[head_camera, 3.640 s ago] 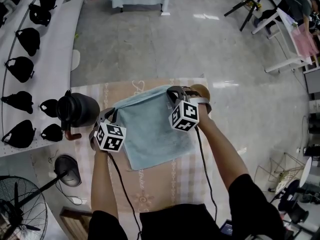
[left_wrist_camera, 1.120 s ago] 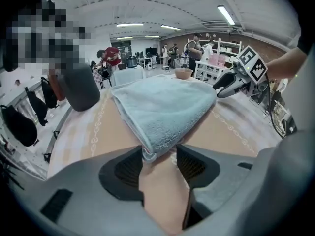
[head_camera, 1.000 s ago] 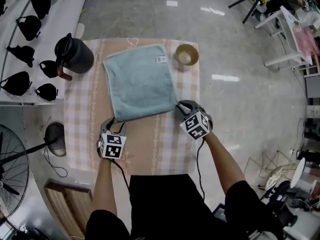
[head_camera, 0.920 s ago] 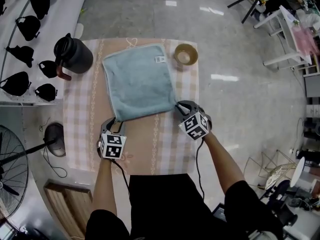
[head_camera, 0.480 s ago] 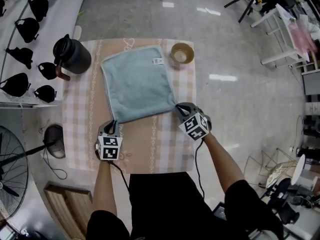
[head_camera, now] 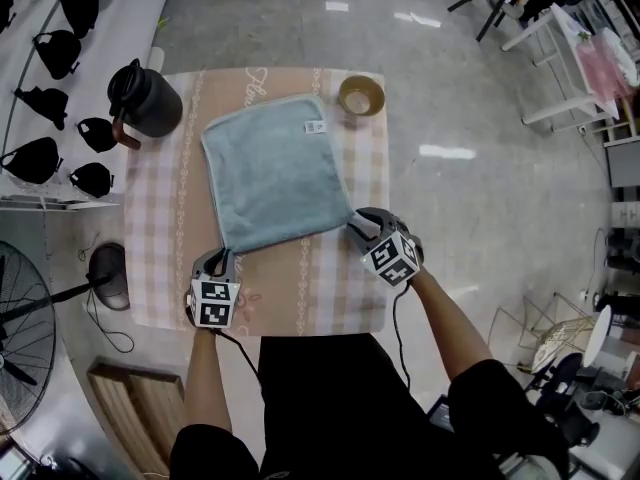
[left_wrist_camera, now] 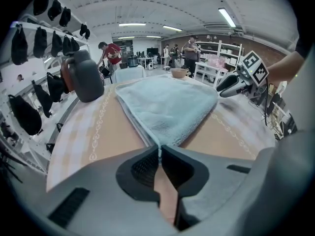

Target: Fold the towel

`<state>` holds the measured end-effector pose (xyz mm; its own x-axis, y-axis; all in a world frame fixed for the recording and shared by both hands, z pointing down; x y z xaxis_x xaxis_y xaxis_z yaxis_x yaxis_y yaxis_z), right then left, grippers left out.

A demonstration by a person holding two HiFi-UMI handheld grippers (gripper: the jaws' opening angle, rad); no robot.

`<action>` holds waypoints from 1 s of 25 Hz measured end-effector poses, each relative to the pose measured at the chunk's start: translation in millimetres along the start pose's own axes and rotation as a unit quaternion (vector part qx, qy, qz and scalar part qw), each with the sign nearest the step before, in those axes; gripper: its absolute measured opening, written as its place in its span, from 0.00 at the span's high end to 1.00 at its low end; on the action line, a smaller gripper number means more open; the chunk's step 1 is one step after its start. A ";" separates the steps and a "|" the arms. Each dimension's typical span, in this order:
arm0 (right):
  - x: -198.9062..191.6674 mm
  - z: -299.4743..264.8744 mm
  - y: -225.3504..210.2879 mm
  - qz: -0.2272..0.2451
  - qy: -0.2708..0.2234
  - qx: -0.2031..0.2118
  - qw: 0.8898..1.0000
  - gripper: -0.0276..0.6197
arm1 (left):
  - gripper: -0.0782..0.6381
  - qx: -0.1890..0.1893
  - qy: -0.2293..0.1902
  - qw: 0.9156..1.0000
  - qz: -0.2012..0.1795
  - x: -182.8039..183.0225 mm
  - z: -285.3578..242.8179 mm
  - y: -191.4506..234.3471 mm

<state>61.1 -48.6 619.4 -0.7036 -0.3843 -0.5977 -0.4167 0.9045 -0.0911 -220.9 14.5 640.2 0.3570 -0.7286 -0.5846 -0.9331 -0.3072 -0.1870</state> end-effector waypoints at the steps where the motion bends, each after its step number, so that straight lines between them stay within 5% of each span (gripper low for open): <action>1: -1.2 -1.6 0.5 -0.002 0.001 0.005 1.000 0.74 | 0.86 0.000 0.001 1.000 0.000 -0.6 1.2 -1.1; 6: -2.3 -14.4 -6.9 -0.003 0.020 0.003 1.000 0.73 | 0.86 0.007 -0.006 1.000 -0.010 3.4 -0.5 -2.7; 8: -2.2 -14.4 -7.0 -0.007 0.018 0.004 1.000 0.86 | 0.86 0.011 -0.001 1.000 -0.004 5.7 2.6 -1.7; 11: 3.7 -5.0 -2.3 -0.003 0.001 0.010 1.000 0.90 | 0.86 0.020 0.001 1.000 0.013 12.1 12.8 3.7; 20: 19.9 41.2 21.1 0.011 -0.022 0.019 1.000 0.90 | 0.86 0.021 -0.004 1.000 0.017 18.9 53.6 12.3; 25: 52.3 52.0 5.8 0.018 -0.031 0.006 0.999 0.90 | 0.86 0.041 -0.020 0.999 0.011 52.4 59.2 35.7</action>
<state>51.8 -53.8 546.1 -0.6810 -0.3403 -0.6484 -0.3848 0.9197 -0.0785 -238.0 1.6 556.2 0.3359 -0.7088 -0.6204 -0.9417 -0.2394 -0.2364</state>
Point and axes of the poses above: the fingertips, and each gripper's own axes: z backward along the fingers, y to its left, x out of its top, the point moved 1 cm from there along z, backward along the fingers, and after that the axes turned 14 degrees about x, right-handed, at the moved point
